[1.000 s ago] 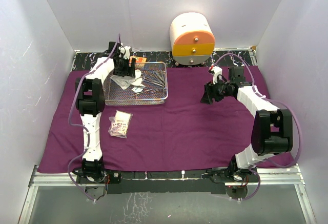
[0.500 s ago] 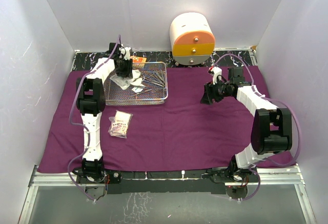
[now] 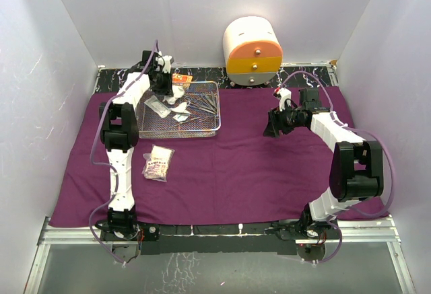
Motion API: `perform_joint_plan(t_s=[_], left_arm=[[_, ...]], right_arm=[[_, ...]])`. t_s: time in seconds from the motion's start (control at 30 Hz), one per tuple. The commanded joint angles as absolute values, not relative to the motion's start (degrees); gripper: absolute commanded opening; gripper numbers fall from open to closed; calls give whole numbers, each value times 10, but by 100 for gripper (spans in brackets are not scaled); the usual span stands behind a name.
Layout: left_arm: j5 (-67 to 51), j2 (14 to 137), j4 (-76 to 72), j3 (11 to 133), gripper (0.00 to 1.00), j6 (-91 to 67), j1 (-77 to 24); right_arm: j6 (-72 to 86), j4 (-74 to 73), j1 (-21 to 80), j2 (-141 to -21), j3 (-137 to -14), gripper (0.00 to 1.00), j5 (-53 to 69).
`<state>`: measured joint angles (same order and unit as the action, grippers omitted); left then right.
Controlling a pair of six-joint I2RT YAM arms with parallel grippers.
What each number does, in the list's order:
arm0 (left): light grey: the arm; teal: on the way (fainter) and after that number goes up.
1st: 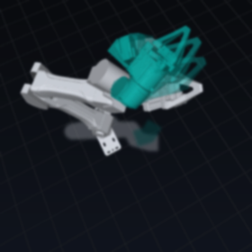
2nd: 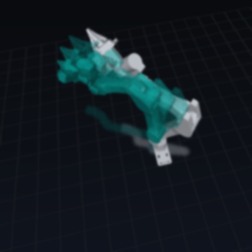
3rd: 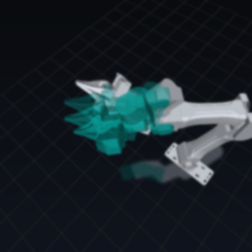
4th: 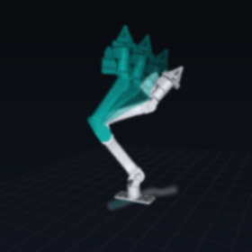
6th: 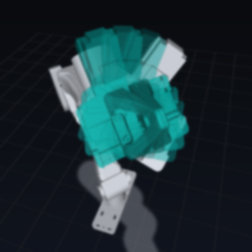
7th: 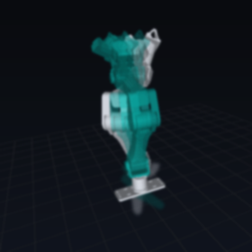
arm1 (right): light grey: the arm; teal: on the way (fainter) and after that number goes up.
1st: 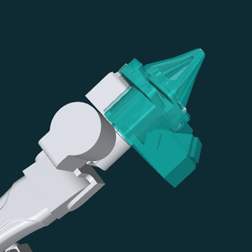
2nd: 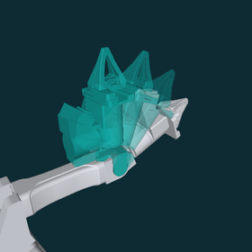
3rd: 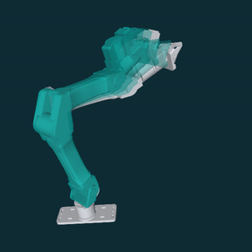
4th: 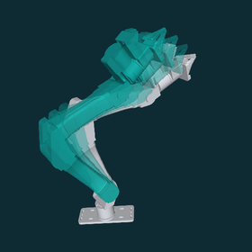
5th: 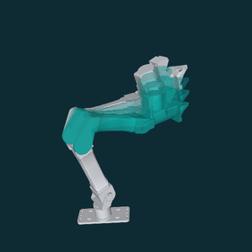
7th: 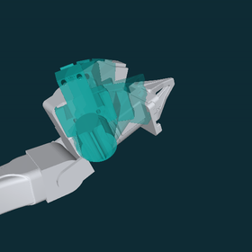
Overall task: Open and lay out the surgical kit
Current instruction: Pick up the medical item from the container, then place the medical item in the surgical kit.
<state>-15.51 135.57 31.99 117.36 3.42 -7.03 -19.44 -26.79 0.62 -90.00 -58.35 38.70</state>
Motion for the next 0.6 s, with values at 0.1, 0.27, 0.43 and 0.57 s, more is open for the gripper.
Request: perform_joint_plan(t_s=[0.1,0.27,0.43,0.57], left_arm=[[-166,1278,322,1193,0,53,-74],[-157,1229,336,1159,0,76,-72],[-128,1139,353,1057,0,134,-69],[-111,1031,383,941,0,194,-60]], right_arm=[[-202,-254,4,-898,-606,60,384],[-202,-254,4,-890,-604,60,385],[-202,-252,4,-880,-600,60,385],[-202,-250,-10,-873,-597,60,387]])
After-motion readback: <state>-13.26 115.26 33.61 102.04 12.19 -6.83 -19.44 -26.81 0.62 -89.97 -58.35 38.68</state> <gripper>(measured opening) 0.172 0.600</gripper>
